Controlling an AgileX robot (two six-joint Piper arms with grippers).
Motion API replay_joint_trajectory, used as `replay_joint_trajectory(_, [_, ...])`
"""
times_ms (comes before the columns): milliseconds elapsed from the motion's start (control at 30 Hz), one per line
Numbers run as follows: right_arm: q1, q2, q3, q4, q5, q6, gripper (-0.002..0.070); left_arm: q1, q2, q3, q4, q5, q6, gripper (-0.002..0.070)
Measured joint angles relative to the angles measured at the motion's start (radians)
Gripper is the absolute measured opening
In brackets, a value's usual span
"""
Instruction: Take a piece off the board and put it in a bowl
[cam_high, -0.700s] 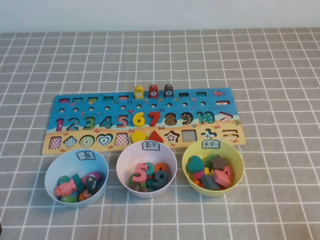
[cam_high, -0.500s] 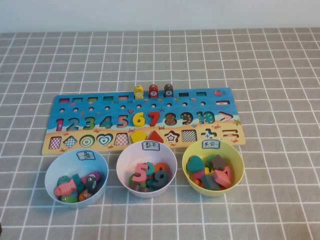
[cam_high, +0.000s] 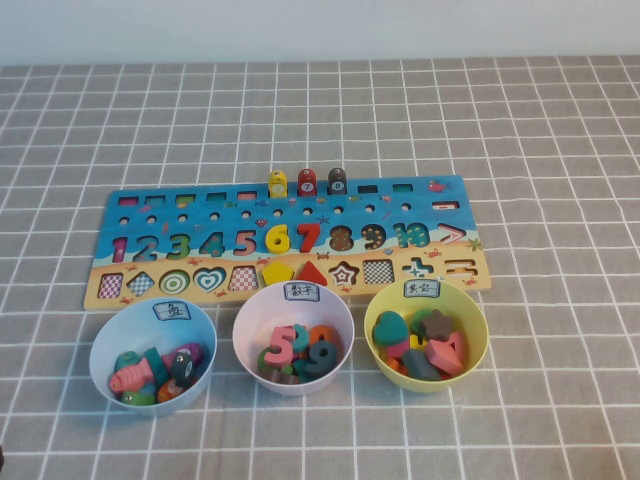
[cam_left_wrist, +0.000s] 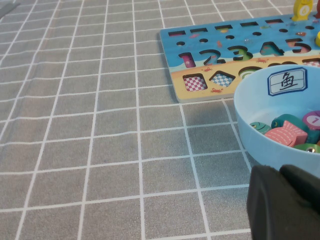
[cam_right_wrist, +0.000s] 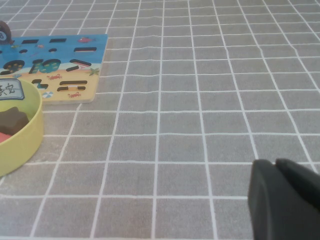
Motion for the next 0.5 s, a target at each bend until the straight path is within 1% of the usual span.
replay_joint_trajectory(200, [0.0,0.0,0.0,0.002,0.0,0.0,-0.0017,0.0,0.0,0.0,0.0,0.0,0.0,0.0])
replay_joint_trajectory(300, [0.0,0.0,0.0,0.035,0.0,0.0,-0.0017,0.0,0.0,0.0,0.0,0.0,0.0,0.0])
replay_joint_trajectory(433, [0.0,0.0,0.0,0.154,-0.044,0.0,-0.0017,0.0,0.0,0.0,0.0,0.0,0.0,0.0])
replay_joint_trajectory(500, [0.0,0.0,0.0,0.247,-0.075,0.0,-0.0017,0.0,0.0,0.0,0.0,0.0,0.0,0.0])
